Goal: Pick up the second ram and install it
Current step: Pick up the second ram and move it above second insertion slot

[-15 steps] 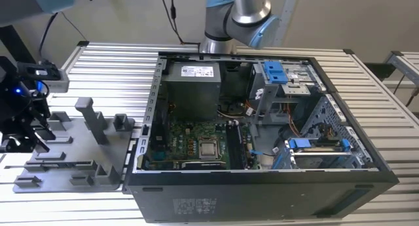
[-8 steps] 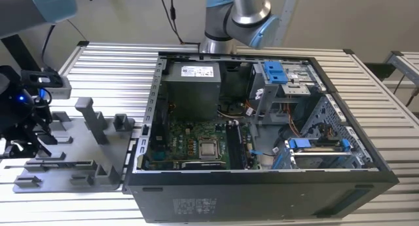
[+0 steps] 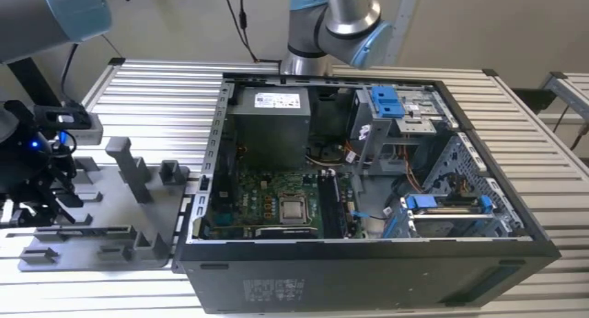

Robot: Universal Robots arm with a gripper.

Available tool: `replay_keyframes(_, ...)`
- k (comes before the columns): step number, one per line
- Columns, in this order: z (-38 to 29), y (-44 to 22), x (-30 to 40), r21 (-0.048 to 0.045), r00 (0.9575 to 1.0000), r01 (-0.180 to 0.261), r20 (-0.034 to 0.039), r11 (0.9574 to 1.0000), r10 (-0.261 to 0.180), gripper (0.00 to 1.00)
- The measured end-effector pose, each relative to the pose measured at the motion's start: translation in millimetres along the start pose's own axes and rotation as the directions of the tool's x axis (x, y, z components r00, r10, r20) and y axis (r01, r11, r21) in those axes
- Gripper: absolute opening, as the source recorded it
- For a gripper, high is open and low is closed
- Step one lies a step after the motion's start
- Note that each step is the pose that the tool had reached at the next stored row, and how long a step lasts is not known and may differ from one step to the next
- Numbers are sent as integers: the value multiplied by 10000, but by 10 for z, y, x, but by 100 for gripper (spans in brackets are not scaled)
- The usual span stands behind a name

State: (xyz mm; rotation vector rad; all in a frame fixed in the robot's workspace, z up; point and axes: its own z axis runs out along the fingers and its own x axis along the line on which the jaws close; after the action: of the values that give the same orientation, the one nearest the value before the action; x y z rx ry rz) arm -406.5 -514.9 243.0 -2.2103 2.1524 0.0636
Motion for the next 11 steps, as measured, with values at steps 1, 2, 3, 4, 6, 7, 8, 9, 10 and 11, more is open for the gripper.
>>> replay_keyframes(1,3,0,0,-1,10000,0,0,10000,0,36)
replay_keyframes(2,7,0,1,0,10000,0,0,10000,0,36)
replay_keyframes(3,14,-1,1,3,10000,0,3,10000,0,36)
replay_keyframes(4,17,0,1,1,10000,0,1,10000,0,36)
replay_keyframes(6,22,0,2,-1,10000,1,0,10000,-1,36)
replay_keyframes(7,26,-1,2,0,10000,2,0,10000,-2,36)
replay_keyframes(8,29,-1,2,0,10000,3,1,10000,-3,36)
replay_keyframes(9,34,-1,3,2,10000,3,2,10000,-3,36)
replay_keyframes(10,41,-1,3,2,10000,4,2,10000,-4,36)
replay_keyframes(11,50,-1,4,1,10000,4,2,10000,-4,36)
